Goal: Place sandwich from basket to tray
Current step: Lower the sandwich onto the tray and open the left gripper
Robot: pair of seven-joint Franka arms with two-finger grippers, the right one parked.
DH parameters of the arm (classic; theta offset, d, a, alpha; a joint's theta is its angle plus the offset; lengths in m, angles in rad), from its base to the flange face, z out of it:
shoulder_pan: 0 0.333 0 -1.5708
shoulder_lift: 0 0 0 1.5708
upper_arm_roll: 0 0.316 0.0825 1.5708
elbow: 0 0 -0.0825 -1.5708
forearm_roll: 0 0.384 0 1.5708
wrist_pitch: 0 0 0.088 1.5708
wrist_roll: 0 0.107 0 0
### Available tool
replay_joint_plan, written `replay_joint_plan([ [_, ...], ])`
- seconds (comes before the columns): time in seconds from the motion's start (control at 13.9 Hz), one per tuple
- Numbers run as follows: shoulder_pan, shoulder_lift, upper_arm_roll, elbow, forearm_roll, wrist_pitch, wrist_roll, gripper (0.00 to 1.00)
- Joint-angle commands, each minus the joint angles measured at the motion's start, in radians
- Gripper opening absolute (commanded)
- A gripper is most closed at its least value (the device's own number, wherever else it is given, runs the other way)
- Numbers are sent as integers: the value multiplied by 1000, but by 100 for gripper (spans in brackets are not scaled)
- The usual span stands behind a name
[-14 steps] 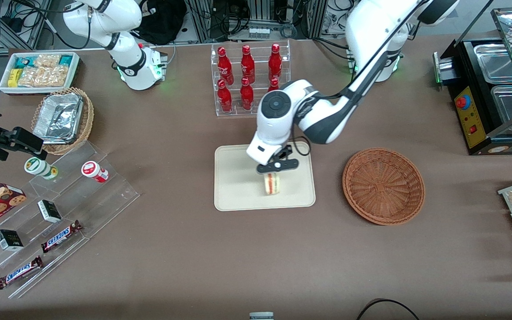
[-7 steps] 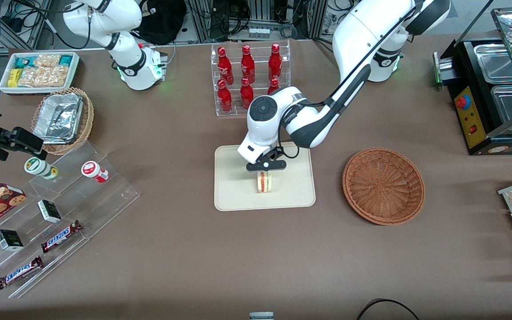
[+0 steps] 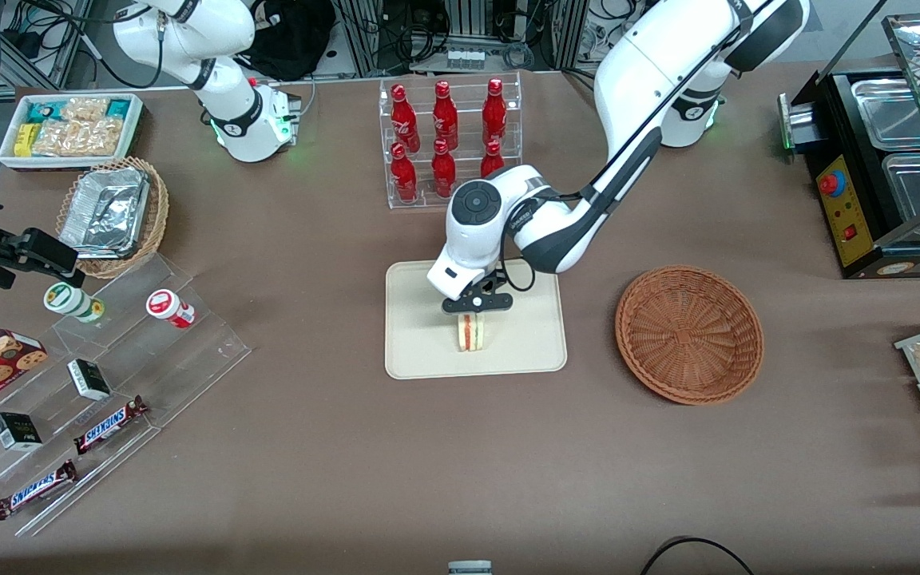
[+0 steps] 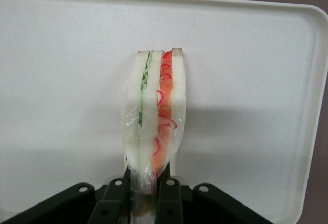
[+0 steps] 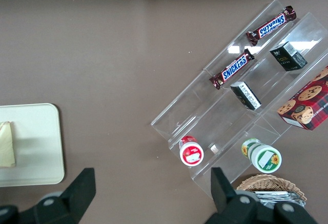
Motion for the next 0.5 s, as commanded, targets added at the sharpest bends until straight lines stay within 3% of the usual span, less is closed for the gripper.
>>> replay_joint_plan([
  [0.0,-10,12,5,20,16,4,-33,42],
  [0.07,-7,12,5,21,13,4,-36,86],
  [0.14,-7,7,5,21,10,4,-39,100],
  [0.43,5,-94,5,14,3,-49,-92,100],
])
